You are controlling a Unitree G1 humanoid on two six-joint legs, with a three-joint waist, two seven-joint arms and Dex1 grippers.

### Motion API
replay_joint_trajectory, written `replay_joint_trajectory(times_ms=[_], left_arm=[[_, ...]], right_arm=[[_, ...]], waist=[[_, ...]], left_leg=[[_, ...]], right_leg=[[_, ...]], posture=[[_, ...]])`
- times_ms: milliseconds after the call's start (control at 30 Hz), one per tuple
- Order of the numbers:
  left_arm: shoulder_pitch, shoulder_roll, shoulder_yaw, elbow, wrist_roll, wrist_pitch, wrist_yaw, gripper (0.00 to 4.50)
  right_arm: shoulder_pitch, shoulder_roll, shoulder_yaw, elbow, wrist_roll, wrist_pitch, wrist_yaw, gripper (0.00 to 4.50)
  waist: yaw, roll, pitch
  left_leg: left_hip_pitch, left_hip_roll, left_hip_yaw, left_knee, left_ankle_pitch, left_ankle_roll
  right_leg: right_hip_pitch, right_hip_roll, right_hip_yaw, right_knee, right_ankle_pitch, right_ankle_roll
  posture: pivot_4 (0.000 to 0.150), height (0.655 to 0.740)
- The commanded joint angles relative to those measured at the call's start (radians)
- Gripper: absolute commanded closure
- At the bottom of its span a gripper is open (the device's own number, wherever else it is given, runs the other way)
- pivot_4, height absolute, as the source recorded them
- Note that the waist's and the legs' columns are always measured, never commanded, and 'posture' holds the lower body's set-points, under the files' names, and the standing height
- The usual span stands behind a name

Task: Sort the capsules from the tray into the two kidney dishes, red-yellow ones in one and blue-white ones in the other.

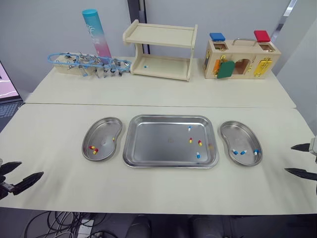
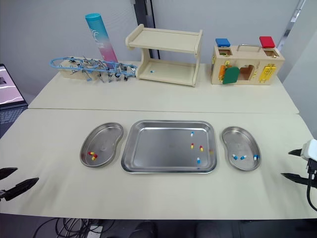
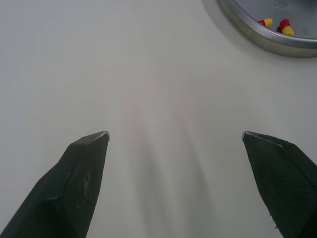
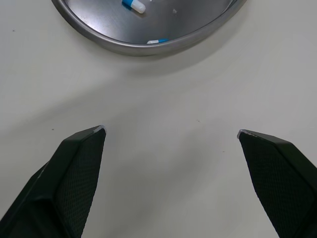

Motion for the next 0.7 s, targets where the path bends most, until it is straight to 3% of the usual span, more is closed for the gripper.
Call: replay_joint_trajectory(times_ms=[33, 433, 700], left_arm=[[-0.001, 0.015, 0.025, -0.007, -0.007, -0.015, -0.005, 0.04], [-0.009, 0.021, 0.025, -0.052, -0.035, 0.024, -0.024, 0.04], [-0.002, 0.015, -0.028, -0.317, -0.125, 0.163, -0.082, 0.04]], right_arm=[[0.001, -0.006, -0.027, -0.021, 0.011, 0.003, -0.008, 0.00], [-0.024, 0.004, -0.008, -0.020, 0.011, 0.002, -0.021, 0.00], [-0.050, 0.023, -0.011, -0.235, 0.100, 0.147, -0.023, 0.00]], waist=[[0.000, 0.000, 0.000], [0.000, 0.000, 0.000], [0.000, 0.000, 0.000]], left_leg=[[0.000, 0.000, 0.000, 0.000, 0.000, 0.000], [0.000, 0.000, 0.000, 0.000, 0.000, 0.000], [0.000, 0.000, 0.000, 0.000, 0.000, 0.000]], right_leg=[[0.000, 0.000, 0.000, 0.000, 0.000, 0.000], [0.000, 0.000, 0.000, 0.000, 0.000, 0.000], [0.000, 0.000, 0.000, 0.000, 0.000, 0.000]], posture=[[0.150, 0.7400], [0.150, 0.7400], [0.150, 0.7400]])
